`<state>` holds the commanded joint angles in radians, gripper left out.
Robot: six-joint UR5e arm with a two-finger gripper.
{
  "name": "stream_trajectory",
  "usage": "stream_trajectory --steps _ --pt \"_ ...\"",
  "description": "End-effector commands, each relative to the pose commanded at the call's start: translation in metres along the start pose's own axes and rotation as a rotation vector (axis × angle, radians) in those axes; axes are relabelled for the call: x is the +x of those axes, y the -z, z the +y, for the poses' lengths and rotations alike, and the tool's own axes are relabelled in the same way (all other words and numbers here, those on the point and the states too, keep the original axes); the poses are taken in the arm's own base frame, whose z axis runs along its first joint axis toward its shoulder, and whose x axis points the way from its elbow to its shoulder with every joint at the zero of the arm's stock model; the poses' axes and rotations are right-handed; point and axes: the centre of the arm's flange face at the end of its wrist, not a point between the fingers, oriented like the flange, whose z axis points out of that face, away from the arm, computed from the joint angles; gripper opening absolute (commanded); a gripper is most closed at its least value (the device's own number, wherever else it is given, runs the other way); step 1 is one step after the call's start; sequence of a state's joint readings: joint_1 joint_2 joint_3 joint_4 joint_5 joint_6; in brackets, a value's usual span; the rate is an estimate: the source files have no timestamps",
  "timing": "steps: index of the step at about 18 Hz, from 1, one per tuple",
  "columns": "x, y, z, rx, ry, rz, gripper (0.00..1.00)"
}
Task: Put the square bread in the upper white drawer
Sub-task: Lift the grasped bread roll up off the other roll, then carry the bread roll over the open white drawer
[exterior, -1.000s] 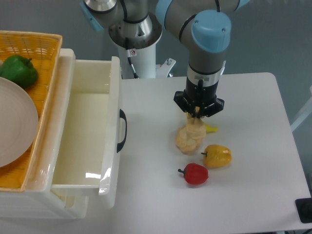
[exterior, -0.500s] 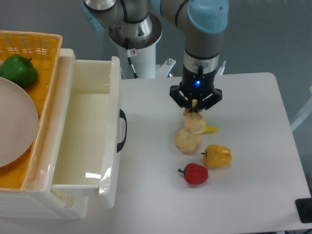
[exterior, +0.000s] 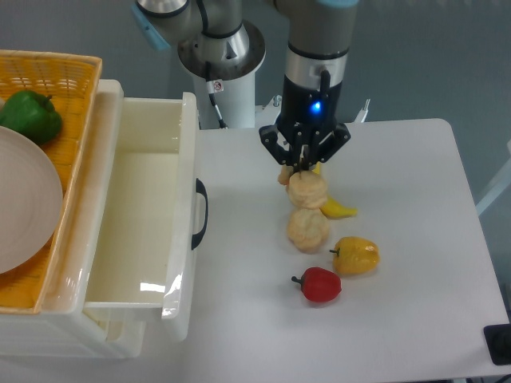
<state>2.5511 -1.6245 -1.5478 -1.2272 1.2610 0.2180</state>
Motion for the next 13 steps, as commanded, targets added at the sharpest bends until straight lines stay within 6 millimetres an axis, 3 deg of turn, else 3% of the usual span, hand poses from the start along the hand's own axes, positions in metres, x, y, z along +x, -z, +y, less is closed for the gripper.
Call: stream_trajectory --steps 2,4,9,13 --pt "0.022 0.004 0.004 0.007 0.035 0.039 0.21" --pt "0.031 0.009 0.005 0.016 0.066 0.049 0.21" --pt "0.07 0.022 0.013 0.034 0.019 0.077 0.21" --pt "0.099 0.024 0.02 0.032 -0.03 0.102 0.32"
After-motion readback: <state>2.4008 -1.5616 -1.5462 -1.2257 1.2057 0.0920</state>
